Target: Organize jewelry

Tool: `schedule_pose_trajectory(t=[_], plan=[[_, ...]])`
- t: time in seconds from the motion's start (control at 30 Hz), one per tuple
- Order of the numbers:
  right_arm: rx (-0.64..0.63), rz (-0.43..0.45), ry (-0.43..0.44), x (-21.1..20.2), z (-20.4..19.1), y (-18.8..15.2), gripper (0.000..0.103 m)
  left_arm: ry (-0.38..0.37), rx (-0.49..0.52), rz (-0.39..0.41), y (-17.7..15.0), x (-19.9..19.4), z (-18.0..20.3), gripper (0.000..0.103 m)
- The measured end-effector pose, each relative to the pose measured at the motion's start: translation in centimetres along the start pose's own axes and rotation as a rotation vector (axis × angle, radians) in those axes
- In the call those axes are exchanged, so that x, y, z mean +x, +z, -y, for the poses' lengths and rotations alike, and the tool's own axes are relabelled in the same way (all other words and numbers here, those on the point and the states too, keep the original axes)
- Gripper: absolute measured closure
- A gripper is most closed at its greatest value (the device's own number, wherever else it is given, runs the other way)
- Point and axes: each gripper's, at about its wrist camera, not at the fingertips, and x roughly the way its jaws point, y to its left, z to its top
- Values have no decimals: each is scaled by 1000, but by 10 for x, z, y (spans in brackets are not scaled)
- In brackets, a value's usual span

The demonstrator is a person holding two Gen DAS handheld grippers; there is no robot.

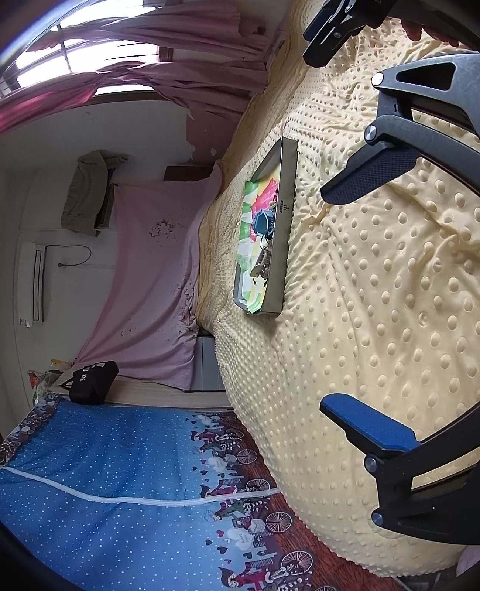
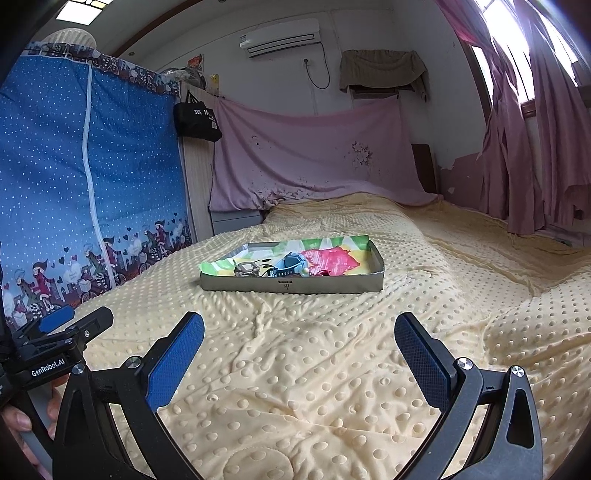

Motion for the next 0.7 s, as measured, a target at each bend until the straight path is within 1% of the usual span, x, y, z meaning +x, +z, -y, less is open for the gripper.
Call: schedule_pose_trajectory(t=[0.7], plan=[[5, -26, 9, 10, -1, -7, 2, 10, 16, 2, -1, -1, 1, 0]])
